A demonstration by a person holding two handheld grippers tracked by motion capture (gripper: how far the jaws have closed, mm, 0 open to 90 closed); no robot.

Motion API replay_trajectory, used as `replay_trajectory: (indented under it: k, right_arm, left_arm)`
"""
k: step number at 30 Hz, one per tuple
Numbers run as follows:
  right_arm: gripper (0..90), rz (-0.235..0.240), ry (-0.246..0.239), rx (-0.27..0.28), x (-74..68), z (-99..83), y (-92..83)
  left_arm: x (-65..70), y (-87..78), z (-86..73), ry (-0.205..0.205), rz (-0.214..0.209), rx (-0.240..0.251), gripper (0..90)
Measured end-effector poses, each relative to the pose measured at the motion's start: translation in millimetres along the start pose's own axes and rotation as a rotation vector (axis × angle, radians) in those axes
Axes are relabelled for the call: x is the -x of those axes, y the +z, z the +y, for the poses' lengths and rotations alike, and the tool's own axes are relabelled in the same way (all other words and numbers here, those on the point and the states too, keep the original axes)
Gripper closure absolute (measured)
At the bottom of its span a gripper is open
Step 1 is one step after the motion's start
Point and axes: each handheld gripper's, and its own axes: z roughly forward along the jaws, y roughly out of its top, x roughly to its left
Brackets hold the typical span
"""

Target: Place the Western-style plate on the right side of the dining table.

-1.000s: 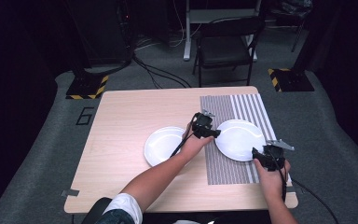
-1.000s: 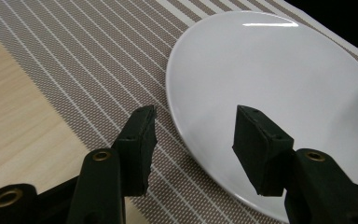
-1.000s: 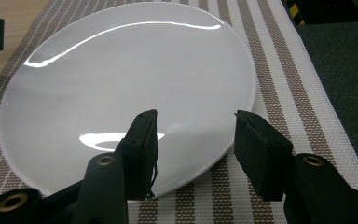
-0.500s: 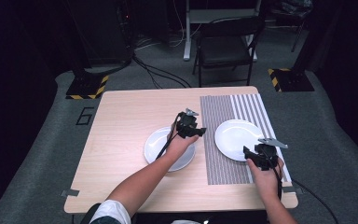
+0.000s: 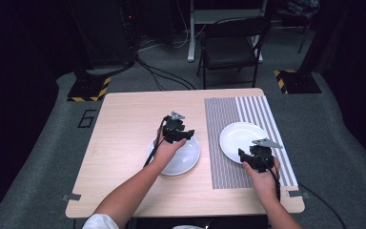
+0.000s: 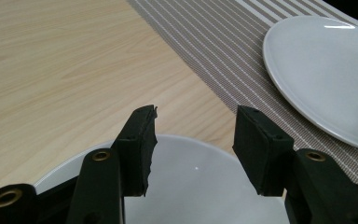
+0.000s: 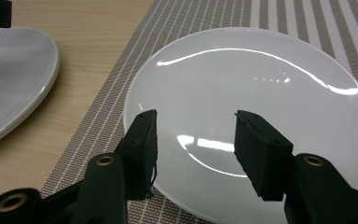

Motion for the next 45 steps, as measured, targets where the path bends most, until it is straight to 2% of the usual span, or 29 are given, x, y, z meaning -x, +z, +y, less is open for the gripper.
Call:
replay_trajectory:
  k: [8,16,21,28,38,45]
  right_arm:
    - [49.1,0.066,-0.049,-0.003,-22.0,3.0,2.2]
    - [49.1,0.149,-0.097,-0.016,-45.6,3.7,3.2]
    - [48.8,0.185,-0.125,-0.021,-58.7,4.4,3.2]
    - [48.6,0.246,-0.149,-0.043,-72.6,2.9,6.8]
    - [47.9,0.320,-0.209,-0.052,-90.6,-4.2,12.4]
    - [47.9,0.358,-0.265,-0.050,-103.2,-13.7,12.6]
  left_arm:
    - [-19.0,-24.2,-15.7,-0.026,0.041,0.017,48.0]
    - [-41.6,-53.1,-31.6,-0.049,0.105,0.024,47.7]
    - [-51.5,-70.0,-42.5,-0.074,0.132,0.041,47.2]
    - [-62.5,-91.8,-62.5,-0.094,0.162,0.039,46.3]
    - [-78.1,-106.7,-90.1,-0.133,0.204,0.028,45.7]
    - [-89.4,-110.5,-107.0,-0.173,0.211,0.031,45.7]
